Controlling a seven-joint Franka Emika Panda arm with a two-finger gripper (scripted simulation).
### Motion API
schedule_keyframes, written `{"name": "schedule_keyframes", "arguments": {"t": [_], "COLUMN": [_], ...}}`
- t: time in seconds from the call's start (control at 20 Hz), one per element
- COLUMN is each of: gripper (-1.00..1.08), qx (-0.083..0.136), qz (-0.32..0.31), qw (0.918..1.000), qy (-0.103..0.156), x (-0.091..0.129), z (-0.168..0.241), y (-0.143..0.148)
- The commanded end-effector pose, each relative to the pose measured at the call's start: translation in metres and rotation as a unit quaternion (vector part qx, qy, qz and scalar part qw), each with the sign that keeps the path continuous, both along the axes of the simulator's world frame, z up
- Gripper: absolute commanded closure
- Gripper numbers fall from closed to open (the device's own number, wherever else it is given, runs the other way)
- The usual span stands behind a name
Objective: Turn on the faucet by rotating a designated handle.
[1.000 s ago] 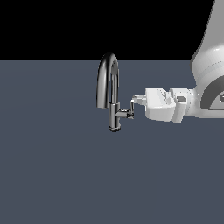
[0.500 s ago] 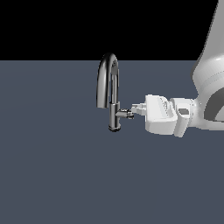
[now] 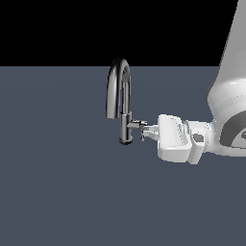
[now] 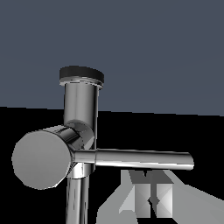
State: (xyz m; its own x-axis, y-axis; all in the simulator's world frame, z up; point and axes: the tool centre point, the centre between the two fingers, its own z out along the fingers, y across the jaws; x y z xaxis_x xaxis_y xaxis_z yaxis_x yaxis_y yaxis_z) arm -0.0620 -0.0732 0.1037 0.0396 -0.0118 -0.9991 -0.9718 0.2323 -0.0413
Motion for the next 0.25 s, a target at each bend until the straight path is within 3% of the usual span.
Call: {"name": "schedule_keyframes", "arguments": {"t": [0.0,0.2], "gripper": [1.08,1.08], "qx": [0.003,0.004], "qz": [0.005,0.007], "qw": [0.9999,0.9999], "qy": [0.012,0.014], "x": [-0.008,-0.012], "z": [-0.024,-0.040], "y": [0.009,0.011]}}
